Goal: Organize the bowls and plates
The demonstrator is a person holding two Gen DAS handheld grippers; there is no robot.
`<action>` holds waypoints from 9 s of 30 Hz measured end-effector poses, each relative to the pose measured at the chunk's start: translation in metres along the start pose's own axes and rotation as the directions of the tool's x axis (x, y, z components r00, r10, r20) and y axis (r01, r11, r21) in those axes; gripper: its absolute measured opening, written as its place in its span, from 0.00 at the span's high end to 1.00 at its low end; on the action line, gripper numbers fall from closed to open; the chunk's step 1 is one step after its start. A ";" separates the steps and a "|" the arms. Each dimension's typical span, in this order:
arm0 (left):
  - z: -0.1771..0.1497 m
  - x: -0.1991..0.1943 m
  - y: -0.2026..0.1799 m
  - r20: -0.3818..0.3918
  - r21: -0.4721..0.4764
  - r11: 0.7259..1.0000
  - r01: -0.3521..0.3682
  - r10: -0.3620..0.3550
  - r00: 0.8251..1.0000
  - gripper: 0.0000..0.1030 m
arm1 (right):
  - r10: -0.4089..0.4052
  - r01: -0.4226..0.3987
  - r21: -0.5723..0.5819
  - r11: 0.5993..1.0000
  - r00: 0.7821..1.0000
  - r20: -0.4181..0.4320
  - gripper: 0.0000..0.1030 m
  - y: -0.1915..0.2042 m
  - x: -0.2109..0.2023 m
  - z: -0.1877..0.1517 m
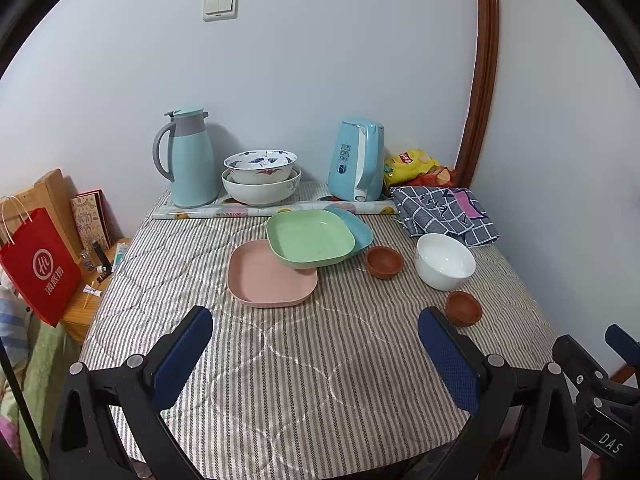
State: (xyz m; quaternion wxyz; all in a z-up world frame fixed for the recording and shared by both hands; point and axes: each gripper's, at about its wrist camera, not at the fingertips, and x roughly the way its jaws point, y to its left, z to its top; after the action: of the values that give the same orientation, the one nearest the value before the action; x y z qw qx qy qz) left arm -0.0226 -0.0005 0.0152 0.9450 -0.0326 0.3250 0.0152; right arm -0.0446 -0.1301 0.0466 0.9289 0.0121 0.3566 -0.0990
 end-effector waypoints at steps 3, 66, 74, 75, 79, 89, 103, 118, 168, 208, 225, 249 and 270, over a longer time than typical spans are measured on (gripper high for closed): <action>0.001 0.000 0.001 -0.001 0.000 1.000 -0.002 0.002 1.000 0.00 | 0.001 -0.001 0.003 1.000 1.000 0.001 0.00 0.000 -0.001 0.000; 0.038 0.035 -0.006 -0.046 0.019 1.000 -0.010 0.010 0.999 0.00 | 0.048 -0.046 0.038 0.998 0.998 -0.033 0.00 0.012 0.025 0.030; 0.055 0.059 0.002 -0.069 0.003 1.000 -0.008 0.009 0.998 0.00 | 0.014 -0.014 0.015 1.000 0.999 -0.036 0.00 0.019 0.043 0.045; 0.058 0.063 0.005 -0.075 -0.001 1.000 -0.011 0.011 0.997 0.00 | 0.024 -0.023 0.013 1.000 0.999 -0.035 0.00 0.021 0.047 0.047; 0.068 0.081 0.014 -0.091 -0.012 1.000 -0.029 0.027 0.995 0.00 | 0.059 -0.059 0.008 0.998 0.997 -0.053 0.00 0.028 0.066 0.056; 0.083 0.128 0.042 -0.138 -0.026 0.996 -0.082 0.077 0.987 0.00 | 0.123 -0.123 0.003 0.992 0.988 -0.094 0.01 0.049 0.116 0.076; 0.091 0.212 0.069 -0.228 -0.077 0.996 -0.043 0.025 0.973 0.05 | 0.181 -0.188 -0.021 0.982 0.967 -0.181 0.14 0.084 0.189 0.090; 0.097 0.284 0.079 -0.284 -0.048 0.998 -0.028 0.014 0.959 0.06 | 0.199 -0.225 -0.075 0.972 0.945 -0.260 0.31 0.130 0.255 0.092; 0.101 0.279 0.096 -0.281 -0.111 0.980 0.163 -0.189 0.941 0.90 | 0.232 -0.245 -0.003 0.970 0.925 -0.300 0.89 0.165 0.266 0.084; 0.057 0.309 0.158 -0.333 -0.144 0.981 0.131 -0.172 0.927 0.88 | 0.204 -0.232 -0.032 0.972 0.905 -0.374 0.88 0.229 0.278 0.030; 0.061 0.316 0.156 -0.347 -0.114 0.986 0.120 -0.152 0.925 0.83 | 0.214 -0.283 -0.117 0.952 0.888 -0.407 0.71 0.239 0.278 0.025; 0.077 0.276 0.134 -0.312 -0.109 0.990 0.090 -0.120 0.942 0.55 | 0.196 -0.222 -0.066 0.973 0.940 -0.279 0.43 0.168 0.238 0.051; 0.098 0.323 0.071 -0.372 -0.072 0.993 0.097 -0.117 0.921 0.55 | 0.127 -0.143 -0.041 0.989 0.955 -0.267 0.42 0.116 0.297 0.107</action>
State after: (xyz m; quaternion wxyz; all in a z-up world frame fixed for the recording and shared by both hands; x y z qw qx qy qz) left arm 0.2883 0.0794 -0.1100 0.8636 -0.0772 0.4971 -0.0347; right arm 0.2643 -0.0780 -0.0766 0.8778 0.0219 0.4780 -0.0222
